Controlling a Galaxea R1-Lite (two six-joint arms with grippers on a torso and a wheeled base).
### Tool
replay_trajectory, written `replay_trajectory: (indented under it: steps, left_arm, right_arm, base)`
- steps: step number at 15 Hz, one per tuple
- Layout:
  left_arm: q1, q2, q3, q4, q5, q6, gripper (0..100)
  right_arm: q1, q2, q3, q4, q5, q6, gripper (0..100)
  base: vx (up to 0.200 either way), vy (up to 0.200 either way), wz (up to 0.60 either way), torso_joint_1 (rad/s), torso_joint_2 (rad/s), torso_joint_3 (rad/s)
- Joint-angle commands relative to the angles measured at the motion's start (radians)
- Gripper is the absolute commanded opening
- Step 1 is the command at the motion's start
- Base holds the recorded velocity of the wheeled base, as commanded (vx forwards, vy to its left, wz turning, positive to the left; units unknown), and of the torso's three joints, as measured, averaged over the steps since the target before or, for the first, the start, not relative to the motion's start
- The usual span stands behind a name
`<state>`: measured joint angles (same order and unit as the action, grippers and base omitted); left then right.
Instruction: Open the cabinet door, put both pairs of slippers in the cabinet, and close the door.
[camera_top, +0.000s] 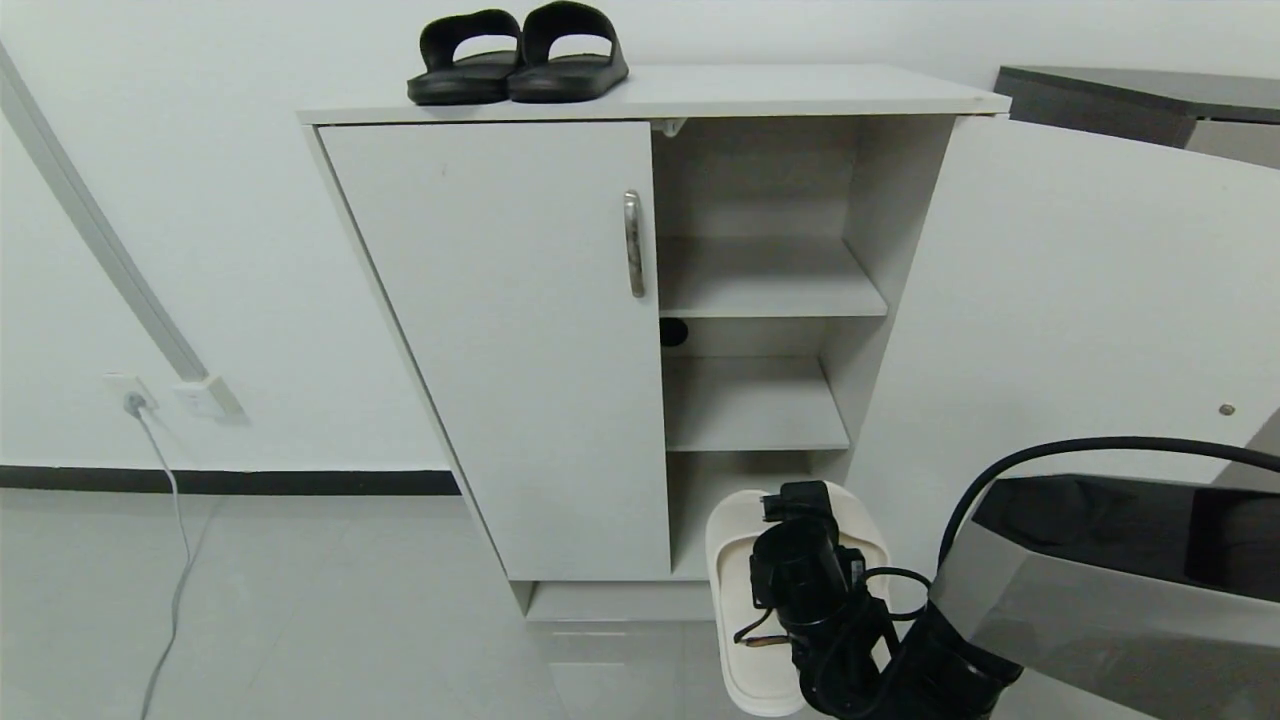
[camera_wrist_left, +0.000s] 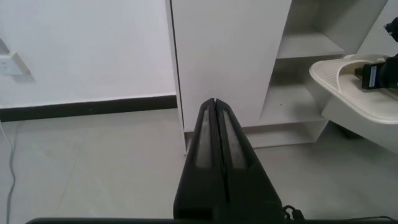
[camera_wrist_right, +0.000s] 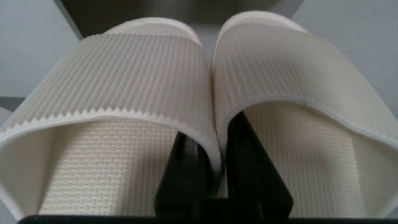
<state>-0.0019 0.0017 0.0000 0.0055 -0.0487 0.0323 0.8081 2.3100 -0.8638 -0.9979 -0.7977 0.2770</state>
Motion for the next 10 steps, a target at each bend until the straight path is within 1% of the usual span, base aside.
replay_trajectory:
  steps: [1,8,10]
  left_arm:
    - [0.000,0.001,0.000,0.001,0.000,0.000,0]
    - [0.000,0.001,0.000,-0.001,0.000,0.000,0]
    - [0.000,0.001,0.000,-0.001,0.001,0.000,0]
  right_arm:
    - [0.000,0.002,0.000,-0.001,0.000,0.001,0]
    - [-0.003,0.031,-0.032,-0.002,-0.002,-0.002,0]
    - [-0.009,0.057,-0.052,-0.067,0.000,-0.030,0]
  base:
    - [0.000,0.000,0.00,0.002,0.01,-0.207]
    - [0.000,0.000,0.00,0.004,0.00,-0.193]
    - [0.000,0.000,0.00,0.002,0.00,-0.154]
